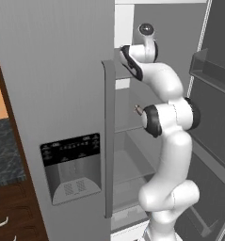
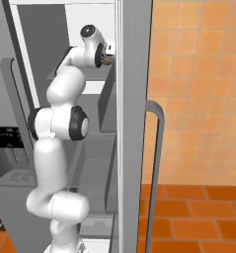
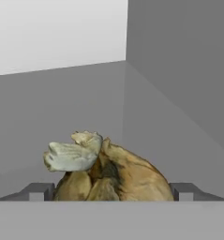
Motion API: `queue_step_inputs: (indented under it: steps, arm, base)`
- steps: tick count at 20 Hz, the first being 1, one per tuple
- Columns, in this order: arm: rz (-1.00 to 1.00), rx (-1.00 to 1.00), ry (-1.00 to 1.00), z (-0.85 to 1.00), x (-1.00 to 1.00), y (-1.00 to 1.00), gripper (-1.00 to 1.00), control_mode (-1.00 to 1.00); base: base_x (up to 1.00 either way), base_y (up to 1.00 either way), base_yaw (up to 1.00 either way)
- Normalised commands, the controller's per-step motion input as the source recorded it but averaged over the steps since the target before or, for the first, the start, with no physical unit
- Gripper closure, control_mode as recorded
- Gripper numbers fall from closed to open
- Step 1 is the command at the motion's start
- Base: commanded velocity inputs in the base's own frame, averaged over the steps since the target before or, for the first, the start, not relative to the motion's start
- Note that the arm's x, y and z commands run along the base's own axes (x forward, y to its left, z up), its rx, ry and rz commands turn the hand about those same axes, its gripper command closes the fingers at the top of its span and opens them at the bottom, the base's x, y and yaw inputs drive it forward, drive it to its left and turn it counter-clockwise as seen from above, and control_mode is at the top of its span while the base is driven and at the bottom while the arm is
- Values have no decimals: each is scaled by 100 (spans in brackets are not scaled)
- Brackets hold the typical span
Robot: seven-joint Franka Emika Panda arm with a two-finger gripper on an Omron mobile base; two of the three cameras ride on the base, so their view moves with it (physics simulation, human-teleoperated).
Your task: Place one onion and one fish in each tupperware on the nearby counter, to pack two identical lunches.
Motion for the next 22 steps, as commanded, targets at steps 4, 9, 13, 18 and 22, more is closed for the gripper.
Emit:
queue_step_inputs:
  steps: [4,9,13,18,22]
  arm:
    - [0,-1,-29,-33,-64,0,100,-100]
    - [0,2,-6,40,-100,0,100,-100]
    - [-1,2,2,70,-100,8,100,-100]
    - [-2,1,14,36,-100,17,100,-100]
    - [0,0,4,-6,-100,11,100,-100]
  base:
    - [0,0,0]
    - [0,0,0]
    - [0,0,0]
    - [0,0,0]
    - [0,0,0]
